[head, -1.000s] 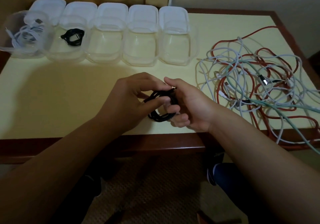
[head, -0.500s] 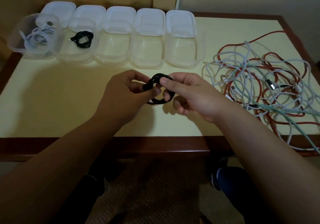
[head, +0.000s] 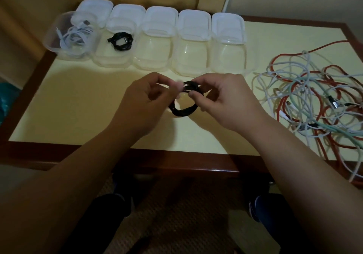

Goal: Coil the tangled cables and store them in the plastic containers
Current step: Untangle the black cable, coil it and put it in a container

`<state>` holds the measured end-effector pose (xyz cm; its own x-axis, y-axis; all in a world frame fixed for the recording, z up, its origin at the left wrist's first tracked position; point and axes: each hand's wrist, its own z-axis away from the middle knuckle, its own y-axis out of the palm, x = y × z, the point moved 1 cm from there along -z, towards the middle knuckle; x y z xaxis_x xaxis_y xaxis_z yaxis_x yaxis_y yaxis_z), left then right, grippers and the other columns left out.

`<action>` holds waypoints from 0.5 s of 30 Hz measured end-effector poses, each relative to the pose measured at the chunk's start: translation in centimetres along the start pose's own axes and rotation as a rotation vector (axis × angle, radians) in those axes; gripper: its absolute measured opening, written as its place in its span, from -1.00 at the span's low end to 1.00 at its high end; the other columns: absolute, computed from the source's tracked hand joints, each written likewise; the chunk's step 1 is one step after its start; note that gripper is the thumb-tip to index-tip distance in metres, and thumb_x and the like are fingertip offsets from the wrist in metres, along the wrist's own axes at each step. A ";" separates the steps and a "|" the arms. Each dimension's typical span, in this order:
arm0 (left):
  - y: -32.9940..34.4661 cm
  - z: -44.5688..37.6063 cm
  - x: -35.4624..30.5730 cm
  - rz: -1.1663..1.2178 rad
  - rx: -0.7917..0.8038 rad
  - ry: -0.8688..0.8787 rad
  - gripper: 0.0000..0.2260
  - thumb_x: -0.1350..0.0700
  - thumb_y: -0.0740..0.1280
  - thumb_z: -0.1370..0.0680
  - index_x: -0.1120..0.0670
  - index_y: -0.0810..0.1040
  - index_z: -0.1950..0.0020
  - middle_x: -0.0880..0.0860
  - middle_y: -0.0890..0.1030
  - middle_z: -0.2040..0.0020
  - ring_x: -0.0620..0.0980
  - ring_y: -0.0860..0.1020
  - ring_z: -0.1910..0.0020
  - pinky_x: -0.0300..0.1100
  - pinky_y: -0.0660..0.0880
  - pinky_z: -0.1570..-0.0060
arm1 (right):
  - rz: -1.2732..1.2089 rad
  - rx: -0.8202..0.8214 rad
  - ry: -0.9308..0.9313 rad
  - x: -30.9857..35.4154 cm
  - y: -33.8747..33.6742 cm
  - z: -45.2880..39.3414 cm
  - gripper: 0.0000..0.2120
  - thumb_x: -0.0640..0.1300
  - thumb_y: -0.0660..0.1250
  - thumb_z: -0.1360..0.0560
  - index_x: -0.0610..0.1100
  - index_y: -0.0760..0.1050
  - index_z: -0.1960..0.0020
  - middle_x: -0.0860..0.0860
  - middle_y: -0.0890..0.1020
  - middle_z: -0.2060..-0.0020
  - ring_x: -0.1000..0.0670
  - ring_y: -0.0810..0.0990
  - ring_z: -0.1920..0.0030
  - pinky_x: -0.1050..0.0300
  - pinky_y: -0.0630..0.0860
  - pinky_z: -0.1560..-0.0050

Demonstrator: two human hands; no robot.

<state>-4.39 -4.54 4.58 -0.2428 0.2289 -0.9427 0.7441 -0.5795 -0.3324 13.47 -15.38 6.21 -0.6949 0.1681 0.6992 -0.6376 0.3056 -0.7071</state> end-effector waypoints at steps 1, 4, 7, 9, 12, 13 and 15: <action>-0.3 0.1 0.6 0.002 -0.047 0.003 -0.75 -0.10 0.27 -0.68 0.02 0.64 -0.02 -0.05 0.73 0.15 -0.06 0.68 0.15 -0.08 0.58 0.08 | -0.010 -0.031 0.016 -0.1 0.1 -0.1 -0.83 -0.01 0.45 -0.59 0.08 0.68 -0.17 0.24 0.69 0.16 0.20 0.66 0.26 0.33 0.51 0.16; -1.6 -0.2 2.3 -0.170 -0.162 0.057 -0.65 -0.08 0.14 -0.71 0.04 0.65 0.01 0.01 0.68 0.11 -0.03 0.61 0.09 -0.08 0.50 -0.01 | -0.033 -0.120 0.046 -0.3 0.4 -0.9 -0.84 -0.01 0.46 -0.58 0.05 0.71 -0.15 0.19 0.72 0.16 0.14 0.70 0.24 0.09 0.66 0.07; -3.1 -0.7 3.5 -0.480 -0.193 0.105 -0.68 -0.11 0.16 -0.61 0.05 0.62 -0.05 0.00 0.65 0.03 0.01 0.57 0.02 -0.03 0.48 -0.06 | -0.100 -0.178 0.042 0.8 0.8 -2.4 -0.88 -0.02 0.47 -0.57 0.07 0.72 -0.10 0.18 0.73 0.16 0.11 0.71 0.21 0.02 0.67 0.04; -4.0 -0.8 3.9 -0.608 -0.186 0.095 -0.61 -0.17 0.14 -0.56 0.02 0.61 -0.13 -0.01 0.64 -0.05 0.05 0.55 -0.07 0.00 0.45 -0.13 | -0.104 -0.192 0.018 2.2 1.2 -3.9 -0.88 -0.02 0.47 -0.57 0.08 0.72 -0.09 0.19 0.72 0.18 0.13 0.69 0.18 0.17 0.63 0.06; -5.0 -0.6 4.6 -0.762 -0.119 0.039 -0.48 -0.25 0.11 -0.57 -0.01 0.51 -0.40 0.03 0.56 -0.37 0.10 0.46 -0.38 0.05 0.34 -0.39 | -0.095 -0.217 -0.033 5.0 2.2 -7.0 -0.86 0.01 0.48 -0.55 0.05 0.72 -0.09 0.17 0.71 0.21 0.18 0.67 0.15 0.34 0.51 0.16; -5.1 -0.7 5.0 -0.842 -0.054 0.011 -0.43 -0.29 0.07 -0.60 -0.03 0.40 -0.52 0.04 0.43 -0.52 0.11 0.34 -0.52 0.11 0.24 -0.50 | -0.100 -0.228 -0.044 5.8 2.5 -8.4 -0.86 0.02 0.49 -0.54 0.04 0.71 -0.07 0.15 0.71 0.24 0.19 0.67 0.18 0.36 0.48 0.19; -5.0 -0.6 5.7 -0.958 0.069 -0.051 -0.34 -0.37 0.01 -0.62 -0.09 0.12 -0.65 0.00 0.09 -0.68 0.10 0.03 -0.65 0.18 -0.02 -0.59 | -0.076 -0.233 -0.057 7.5 3.4 -11.5 -0.88 0.03 0.49 -0.53 0.02 0.69 -0.02 0.14 0.68 0.31 0.20 0.63 0.28 0.38 0.41 0.27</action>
<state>-9.12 0.17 0.86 -0.7565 0.5959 -0.2695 0.1781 -0.2087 -0.9616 9.96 -2.33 10.27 -0.6697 0.0853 0.7377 -0.5995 0.5240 -0.6049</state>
